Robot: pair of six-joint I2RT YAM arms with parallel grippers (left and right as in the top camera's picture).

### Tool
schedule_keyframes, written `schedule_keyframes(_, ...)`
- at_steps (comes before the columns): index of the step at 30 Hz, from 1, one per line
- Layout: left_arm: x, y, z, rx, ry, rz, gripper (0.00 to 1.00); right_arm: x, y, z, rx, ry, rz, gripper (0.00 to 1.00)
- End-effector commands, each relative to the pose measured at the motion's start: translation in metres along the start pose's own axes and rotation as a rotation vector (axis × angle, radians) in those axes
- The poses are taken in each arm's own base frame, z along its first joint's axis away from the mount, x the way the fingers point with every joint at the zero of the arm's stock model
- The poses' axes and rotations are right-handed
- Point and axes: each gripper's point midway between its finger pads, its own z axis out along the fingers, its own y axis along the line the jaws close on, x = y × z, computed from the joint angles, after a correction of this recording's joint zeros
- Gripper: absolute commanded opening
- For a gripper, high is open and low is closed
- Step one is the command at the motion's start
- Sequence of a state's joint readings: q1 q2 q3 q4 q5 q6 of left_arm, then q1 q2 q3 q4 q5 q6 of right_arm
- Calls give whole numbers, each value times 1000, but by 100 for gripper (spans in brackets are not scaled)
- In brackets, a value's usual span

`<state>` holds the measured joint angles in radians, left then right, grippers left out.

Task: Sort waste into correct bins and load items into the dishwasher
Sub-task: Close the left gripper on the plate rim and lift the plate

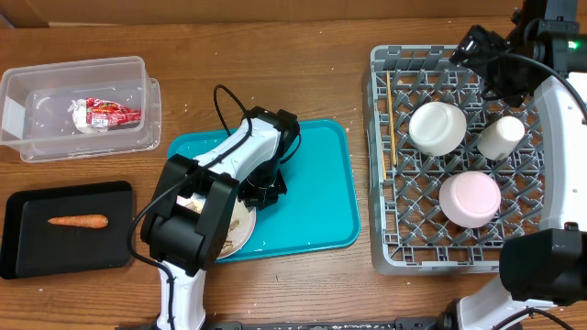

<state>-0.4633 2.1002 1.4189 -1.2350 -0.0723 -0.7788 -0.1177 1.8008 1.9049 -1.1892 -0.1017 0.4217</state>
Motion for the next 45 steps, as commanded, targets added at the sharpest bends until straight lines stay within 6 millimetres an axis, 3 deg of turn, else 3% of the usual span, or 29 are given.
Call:
schedule_keyframes(1,-5,6,15,-54,-20,4,19,-2,2,-3,-10,-10,1,100)
schedule_keyframes(3,-6,6,15,-57,-26,4,11,-2,2,-3,-10,-10,1,100)
schedule_keyframes(11,-8,8,14,-68,-37,4,4,-2,2,-3,-10,-10,1,100)
schedule_keyframes(22,-7,8,10,-66,-31,4,4,-2,2,-3,-10,-10,1,100)
schedule_keyframes(31,-14,8,-6,-72,-56,21,4,-2,2,-3,-10,-9,1,100)
schedule_keyframes(45,-27,19,-53,-123,-121,15,4,-2,2,-3,-10,-10,1,100)
